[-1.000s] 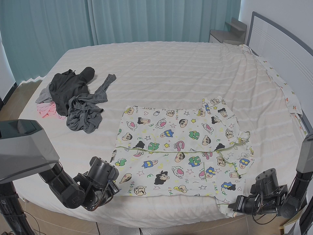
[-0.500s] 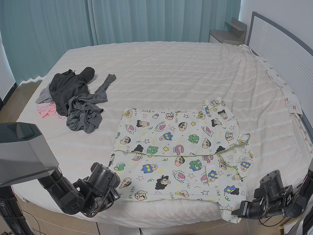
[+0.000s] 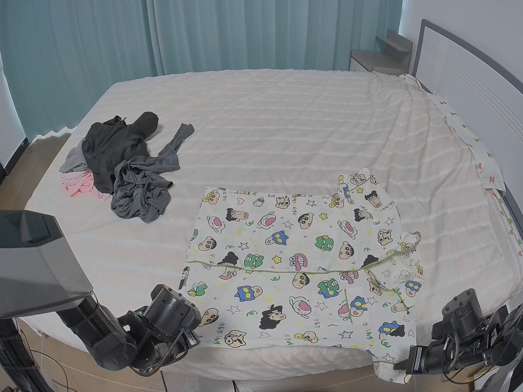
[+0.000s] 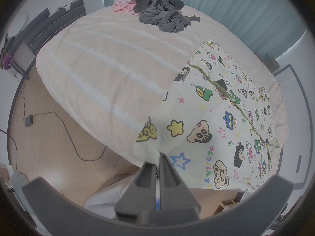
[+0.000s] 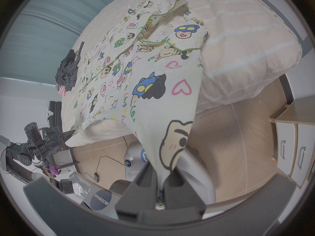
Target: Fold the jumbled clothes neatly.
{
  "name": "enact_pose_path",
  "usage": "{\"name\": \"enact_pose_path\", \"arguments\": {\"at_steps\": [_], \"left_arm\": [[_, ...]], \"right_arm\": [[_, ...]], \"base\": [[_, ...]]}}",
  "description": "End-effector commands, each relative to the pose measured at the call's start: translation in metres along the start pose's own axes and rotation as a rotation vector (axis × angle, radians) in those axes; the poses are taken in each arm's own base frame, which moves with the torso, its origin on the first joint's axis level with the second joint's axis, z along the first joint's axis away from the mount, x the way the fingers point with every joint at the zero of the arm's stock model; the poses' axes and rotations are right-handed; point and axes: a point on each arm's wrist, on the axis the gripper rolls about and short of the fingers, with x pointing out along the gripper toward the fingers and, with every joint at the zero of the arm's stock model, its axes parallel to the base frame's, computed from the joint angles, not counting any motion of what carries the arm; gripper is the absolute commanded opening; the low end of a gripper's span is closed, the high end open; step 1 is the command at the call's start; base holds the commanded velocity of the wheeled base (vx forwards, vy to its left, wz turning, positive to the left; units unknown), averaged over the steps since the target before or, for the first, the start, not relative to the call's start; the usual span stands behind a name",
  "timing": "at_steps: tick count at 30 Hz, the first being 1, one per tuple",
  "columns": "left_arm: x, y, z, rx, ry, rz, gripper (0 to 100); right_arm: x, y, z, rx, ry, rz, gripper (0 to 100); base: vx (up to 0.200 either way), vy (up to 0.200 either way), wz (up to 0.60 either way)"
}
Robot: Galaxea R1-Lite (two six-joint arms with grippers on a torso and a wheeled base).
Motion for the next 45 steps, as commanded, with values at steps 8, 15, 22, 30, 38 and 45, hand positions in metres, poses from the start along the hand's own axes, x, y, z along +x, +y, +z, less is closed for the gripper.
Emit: {"name": "enact_pose_path", "arguments": {"at_steps": [8,15,22,30,38,45], "left_arm": [[-0.010,-0.003,-0.004,0.008,-0.003,-0.037,0],[-0.008,-0.026,0.016,0.006,-0.057,-0.103,0],[-0.005,-0.046,0.044,-0.033,-0.104,-0.103,0],[-0.008,-0.070,0.063,-0.052,-0.119,-0.120,0],[0.013,-0.082,0.080,-0.088,-0.134,-0.105,0],[0.026,-0.088,0.091,-0.114,-0.150,-0.105,0]], "right_arm": [[-0.009,0.001,-0.001,-0.017,-0.046,0.045,0],[-0.019,0.016,0.027,0.016,-0.214,0.153,0],[-0.019,0.025,0.055,0.050,-0.296,0.177,0],[-0.013,0.033,0.077,0.070,-0.334,0.187,0],[-0.002,0.034,0.098,0.097,-0.354,0.169,0],[0.006,0.033,0.115,0.124,-0.406,0.183,0]], "base": [[0.000,0.000,0.00],[0.000,0.000,0.00],[0.000,0.000,0.00],[0.000,0.000,0.00],[0.000,0.000,0.00],[0.000,0.000,0.00]]}}
